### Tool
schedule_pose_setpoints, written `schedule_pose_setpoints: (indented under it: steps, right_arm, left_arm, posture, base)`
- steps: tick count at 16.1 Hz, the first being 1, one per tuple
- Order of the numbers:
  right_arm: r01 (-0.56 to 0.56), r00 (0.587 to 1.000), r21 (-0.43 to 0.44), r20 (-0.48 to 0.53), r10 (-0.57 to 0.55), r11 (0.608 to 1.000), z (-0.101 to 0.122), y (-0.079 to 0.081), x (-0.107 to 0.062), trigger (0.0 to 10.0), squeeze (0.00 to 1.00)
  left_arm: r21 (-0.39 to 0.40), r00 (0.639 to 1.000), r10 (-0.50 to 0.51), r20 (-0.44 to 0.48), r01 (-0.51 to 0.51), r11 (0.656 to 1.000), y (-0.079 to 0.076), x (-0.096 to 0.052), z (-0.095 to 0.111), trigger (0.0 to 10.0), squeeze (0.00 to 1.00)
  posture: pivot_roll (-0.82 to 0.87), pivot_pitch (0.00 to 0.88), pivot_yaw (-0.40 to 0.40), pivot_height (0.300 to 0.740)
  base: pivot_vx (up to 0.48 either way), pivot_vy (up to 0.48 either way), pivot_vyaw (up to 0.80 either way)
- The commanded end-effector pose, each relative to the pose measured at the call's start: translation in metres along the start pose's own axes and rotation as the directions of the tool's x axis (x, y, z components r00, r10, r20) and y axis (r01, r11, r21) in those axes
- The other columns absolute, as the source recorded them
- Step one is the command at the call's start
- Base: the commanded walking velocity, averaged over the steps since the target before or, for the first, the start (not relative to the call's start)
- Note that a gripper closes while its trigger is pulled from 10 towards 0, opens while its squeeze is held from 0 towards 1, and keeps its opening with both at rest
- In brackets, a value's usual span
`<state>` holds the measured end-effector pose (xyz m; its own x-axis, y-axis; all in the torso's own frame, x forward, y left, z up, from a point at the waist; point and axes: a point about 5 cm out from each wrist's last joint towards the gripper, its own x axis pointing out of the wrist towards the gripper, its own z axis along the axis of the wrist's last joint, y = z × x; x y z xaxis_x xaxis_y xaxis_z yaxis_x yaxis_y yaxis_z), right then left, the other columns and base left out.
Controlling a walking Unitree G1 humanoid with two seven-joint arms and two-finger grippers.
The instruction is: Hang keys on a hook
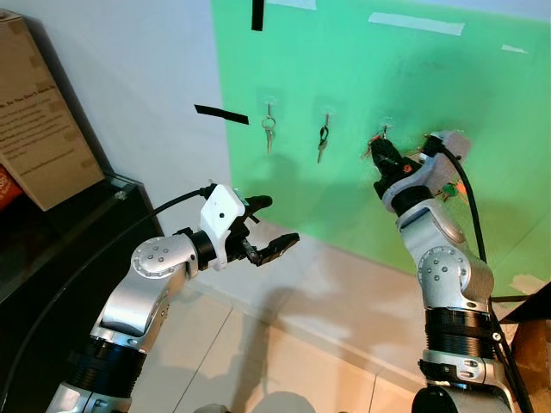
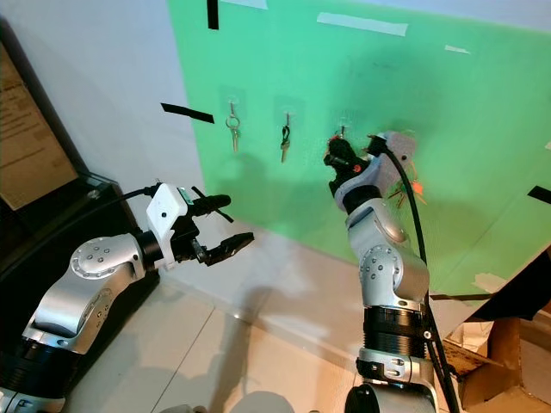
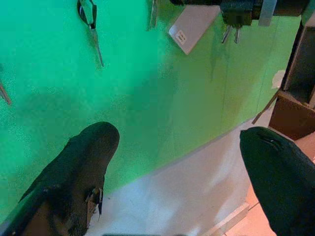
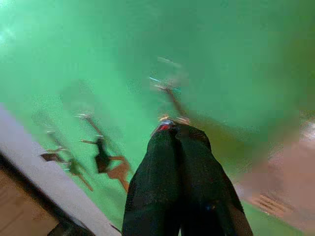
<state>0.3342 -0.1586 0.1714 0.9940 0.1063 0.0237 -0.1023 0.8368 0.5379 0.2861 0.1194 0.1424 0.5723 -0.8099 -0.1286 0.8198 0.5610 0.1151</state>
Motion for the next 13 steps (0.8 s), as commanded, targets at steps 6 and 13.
schedule_pose_setpoints:
  steps: [6, 13]
  right_arm:
    - [0.093, 0.996, 0.102, -0.027, -0.09, 0.99, -0.005, -0.018, -0.009, 10.0, 0.0]
    - [-0.061, 0.998, 0.114, -0.011, 0.063, 0.992, -0.001, 0.002, -0.009, 10.0, 0.0]
  left_arm:
    - [0.025, 1.0, -0.014, 0.005, 0.014, 1.0, -0.001, 0.0, 0.005, 10.0, 0.0]
    - [0.025, 1.0, -0.014, 0.008, 0.014, 1.0, -0.001, 0.0, 0.006, 10.0, 0.0]
  posture:
    - [-0.06, 0.0, 0.03, 0.74]
    - [-0.06, 0.0, 0.029, 0.74]
  base:
    - [0.0, 0.0, 0.0]
    - [0.0, 0.0, 0.0]
